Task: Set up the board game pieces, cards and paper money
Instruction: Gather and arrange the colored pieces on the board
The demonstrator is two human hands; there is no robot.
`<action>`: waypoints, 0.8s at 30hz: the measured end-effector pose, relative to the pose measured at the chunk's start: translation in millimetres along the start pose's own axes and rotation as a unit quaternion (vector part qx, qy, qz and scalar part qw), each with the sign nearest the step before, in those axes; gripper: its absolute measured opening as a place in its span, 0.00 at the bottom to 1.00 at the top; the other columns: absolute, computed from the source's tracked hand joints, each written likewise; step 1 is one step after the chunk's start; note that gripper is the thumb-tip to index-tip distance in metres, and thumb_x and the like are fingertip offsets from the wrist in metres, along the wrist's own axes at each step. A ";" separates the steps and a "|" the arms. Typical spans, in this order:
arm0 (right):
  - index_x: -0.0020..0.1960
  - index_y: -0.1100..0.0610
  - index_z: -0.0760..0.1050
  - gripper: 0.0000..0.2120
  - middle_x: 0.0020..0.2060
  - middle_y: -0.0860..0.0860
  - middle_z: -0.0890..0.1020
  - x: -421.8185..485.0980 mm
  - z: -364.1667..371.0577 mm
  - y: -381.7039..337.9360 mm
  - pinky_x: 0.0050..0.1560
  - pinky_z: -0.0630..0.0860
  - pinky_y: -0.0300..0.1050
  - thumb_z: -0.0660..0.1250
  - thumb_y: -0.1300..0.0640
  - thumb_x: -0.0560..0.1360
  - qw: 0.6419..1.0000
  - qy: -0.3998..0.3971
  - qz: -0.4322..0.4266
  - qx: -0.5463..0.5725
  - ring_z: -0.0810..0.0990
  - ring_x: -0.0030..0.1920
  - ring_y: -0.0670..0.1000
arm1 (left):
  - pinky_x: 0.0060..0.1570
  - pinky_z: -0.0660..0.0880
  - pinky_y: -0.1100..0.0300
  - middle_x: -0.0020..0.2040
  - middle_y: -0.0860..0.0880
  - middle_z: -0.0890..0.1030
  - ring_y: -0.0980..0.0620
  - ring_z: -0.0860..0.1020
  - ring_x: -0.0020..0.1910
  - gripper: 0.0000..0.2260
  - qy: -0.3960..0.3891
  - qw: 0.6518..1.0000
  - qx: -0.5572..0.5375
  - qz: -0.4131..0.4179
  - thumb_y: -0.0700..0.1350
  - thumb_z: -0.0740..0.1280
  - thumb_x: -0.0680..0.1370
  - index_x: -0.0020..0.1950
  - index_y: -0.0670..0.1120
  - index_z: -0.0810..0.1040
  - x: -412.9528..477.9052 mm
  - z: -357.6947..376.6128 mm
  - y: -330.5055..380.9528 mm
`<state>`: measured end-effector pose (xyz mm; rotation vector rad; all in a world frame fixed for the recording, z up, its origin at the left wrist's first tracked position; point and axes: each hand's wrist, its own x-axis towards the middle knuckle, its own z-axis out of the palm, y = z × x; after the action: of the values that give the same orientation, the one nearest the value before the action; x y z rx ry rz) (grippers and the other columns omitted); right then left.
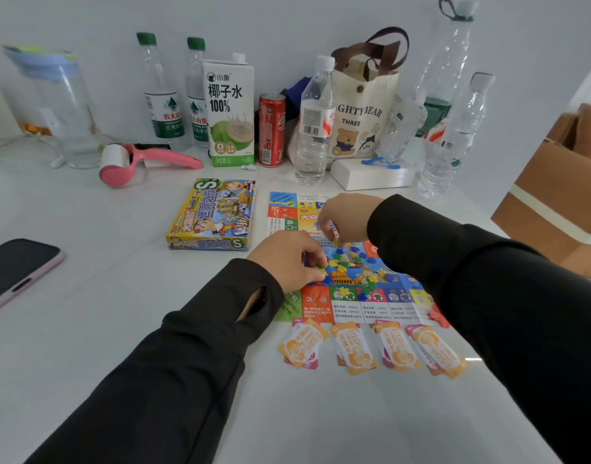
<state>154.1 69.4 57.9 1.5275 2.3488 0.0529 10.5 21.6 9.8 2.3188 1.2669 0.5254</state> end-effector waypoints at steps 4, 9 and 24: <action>0.52 0.60 0.77 0.09 0.55 0.55 0.78 2.7 -1.2 -2.2 0.52 0.68 0.41 0.69 0.60 0.72 1.000 -0.012 -0.008 -0.027 0.75 0.56 0.55 | 0.45 0.67 0.66 0.45 0.57 0.74 0.59 0.71 0.39 0.05 -0.007 1.000 0.029 0.010 0.47 0.71 0.73 0.47 0.52 0.82 0.8 0.1 0.2; 0.51 0.59 0.77 0.09 0.54 0.55 0.79 6.7 -0.9 -2.3 0.50 0.68 0.40 0.70 0.60 0.72 0.999 -0.027 -0.006 -0.025 0.76 0.55 0.54 | 0.48 0.66 0.65 0.45 0.57 0.71 0.58 0.70 0.45 0.07 -0.019 0.997 0.067 0.029 0.48 0.68 0.75 0.52 0.52 0.82 1.5 -1.2 1.5; 0.51 0.59 0.77 0.07 0.53 0.53 0.78 -10.3 -3.0 -1.7 0.49 0.66 0.39 0.68 0.59 0.73 0.999 0.013 0.010 0.028 0.73 0.50 0.52 | 0.47 0.66 0.66 0.51 0.53 0.77 0.59 0.69 0.44 0.06 -0.024 0.992 0.110 0.054 0.46 0.66 0.76 0.49 0.49 0.83 4.3 -1.4 2.4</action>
<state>155.5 60.0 63.0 1.5852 2.3745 0.0122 13.6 24.4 12.8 2.5767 1.2373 0.3780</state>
